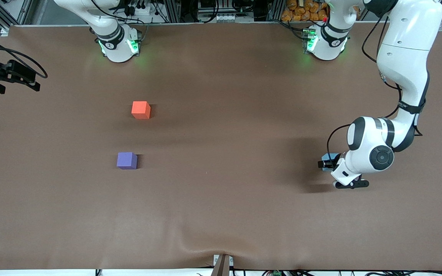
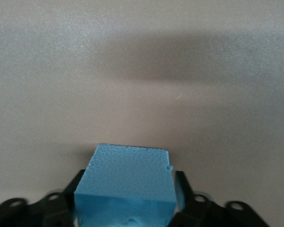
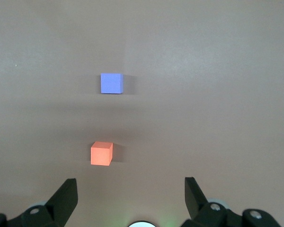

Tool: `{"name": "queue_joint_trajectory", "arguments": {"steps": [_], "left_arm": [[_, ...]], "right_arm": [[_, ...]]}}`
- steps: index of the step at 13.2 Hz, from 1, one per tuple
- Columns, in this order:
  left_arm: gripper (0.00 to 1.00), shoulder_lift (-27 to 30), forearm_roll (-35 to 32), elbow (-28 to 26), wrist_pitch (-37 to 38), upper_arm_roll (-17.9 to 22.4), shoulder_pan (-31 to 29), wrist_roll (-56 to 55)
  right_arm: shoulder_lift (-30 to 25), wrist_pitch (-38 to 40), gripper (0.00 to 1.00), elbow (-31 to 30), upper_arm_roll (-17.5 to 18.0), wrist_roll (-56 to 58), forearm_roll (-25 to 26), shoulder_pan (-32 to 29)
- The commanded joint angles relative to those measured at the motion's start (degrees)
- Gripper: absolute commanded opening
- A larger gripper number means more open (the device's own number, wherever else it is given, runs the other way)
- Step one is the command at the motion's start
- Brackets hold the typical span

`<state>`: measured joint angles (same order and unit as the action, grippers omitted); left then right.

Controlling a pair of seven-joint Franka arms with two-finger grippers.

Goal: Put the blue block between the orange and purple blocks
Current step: 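Carry the light-blue block with the left gripper toward the table's middle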

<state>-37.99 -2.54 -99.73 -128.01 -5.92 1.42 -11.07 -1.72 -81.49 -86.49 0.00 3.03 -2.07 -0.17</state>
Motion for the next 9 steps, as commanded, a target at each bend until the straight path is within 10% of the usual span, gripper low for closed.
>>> {"name": "queue_joint_trajectory", "arguments": {"steps": [1, 9], "left_arm": [[0.0, 0.1, 0.1, 0.9, 1.2, -0.1, 0.0, -0.3], [0.0, 13.3, 0.2, 2.0, 14.8, -4.0, 3.1, -8.2]], "right_arm": [[0.2, 0.8, 1.0, 0.8, 0.4, 0.9, -1.2, -1.0], [0.2, 0.7, 1.0, 0.8, 0.4, 0.9, -1.2, -1.0]]}}
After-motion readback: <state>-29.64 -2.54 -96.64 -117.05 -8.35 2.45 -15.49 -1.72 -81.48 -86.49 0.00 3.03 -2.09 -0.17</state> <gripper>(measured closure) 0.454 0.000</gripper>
